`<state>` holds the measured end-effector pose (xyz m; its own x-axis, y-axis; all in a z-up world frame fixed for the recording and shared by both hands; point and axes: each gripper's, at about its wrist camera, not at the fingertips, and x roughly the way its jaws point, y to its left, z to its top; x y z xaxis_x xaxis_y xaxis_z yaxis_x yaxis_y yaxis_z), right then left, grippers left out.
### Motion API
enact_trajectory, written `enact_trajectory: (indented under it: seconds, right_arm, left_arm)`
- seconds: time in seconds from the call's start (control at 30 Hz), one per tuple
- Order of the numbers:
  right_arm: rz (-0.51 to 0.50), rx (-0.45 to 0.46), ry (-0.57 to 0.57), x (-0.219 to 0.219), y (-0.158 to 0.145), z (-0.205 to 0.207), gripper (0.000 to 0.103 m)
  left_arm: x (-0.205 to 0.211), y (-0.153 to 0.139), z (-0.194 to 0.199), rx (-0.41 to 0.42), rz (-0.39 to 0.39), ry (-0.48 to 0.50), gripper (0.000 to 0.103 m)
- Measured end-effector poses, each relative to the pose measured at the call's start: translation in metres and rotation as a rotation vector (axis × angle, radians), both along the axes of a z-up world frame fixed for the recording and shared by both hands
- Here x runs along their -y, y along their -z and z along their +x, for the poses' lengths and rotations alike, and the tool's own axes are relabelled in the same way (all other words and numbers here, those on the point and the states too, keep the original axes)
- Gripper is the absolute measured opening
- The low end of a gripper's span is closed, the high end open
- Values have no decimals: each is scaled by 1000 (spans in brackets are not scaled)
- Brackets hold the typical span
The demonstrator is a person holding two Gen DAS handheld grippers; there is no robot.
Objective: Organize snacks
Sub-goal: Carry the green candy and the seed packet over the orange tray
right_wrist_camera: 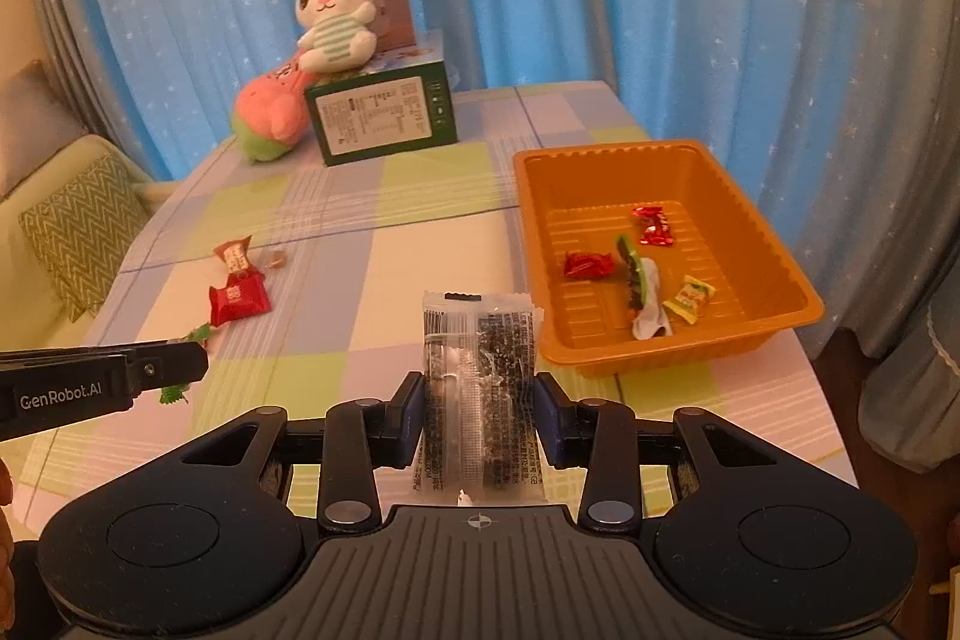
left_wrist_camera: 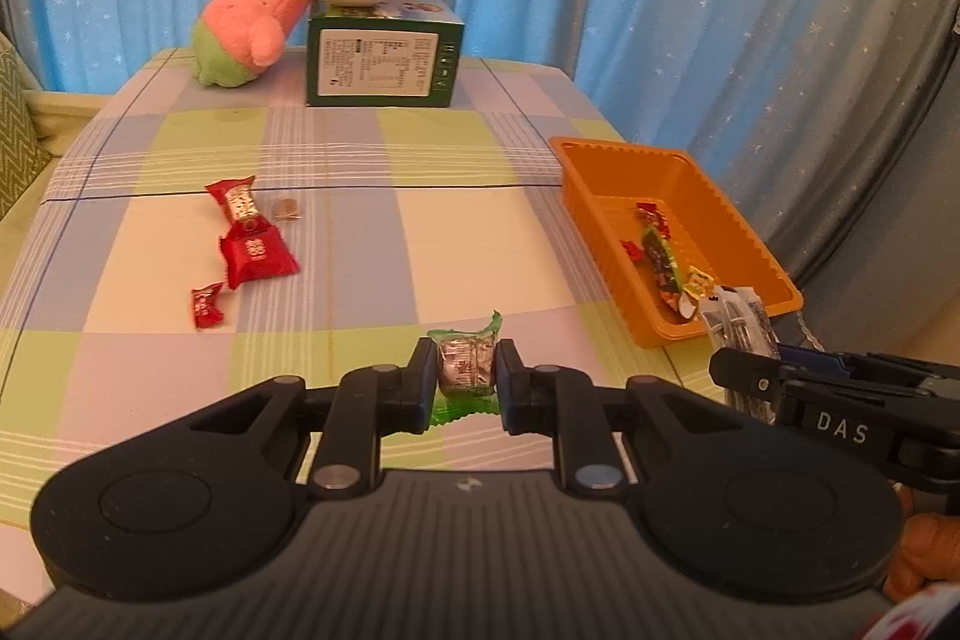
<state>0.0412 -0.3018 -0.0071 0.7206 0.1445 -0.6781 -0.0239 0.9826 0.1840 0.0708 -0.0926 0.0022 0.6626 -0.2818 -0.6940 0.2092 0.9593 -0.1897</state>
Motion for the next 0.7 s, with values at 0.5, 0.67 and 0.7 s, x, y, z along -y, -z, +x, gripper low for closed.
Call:
enact_trajectory:
  seconds: [0.5,0.67,0.7]
  right_arm:
    - [4,4,92,51,-3,-4,39]
    - [5,4,118,66,-3,-4,39]
    - [5,4,122,69,-3,-4,39]
  left_arm:
    - [62,-7,11,8,0,110,18]
    - [79,-6,15,4,-3,141,18]
    - [83,-6,16,3,-5,148,18]
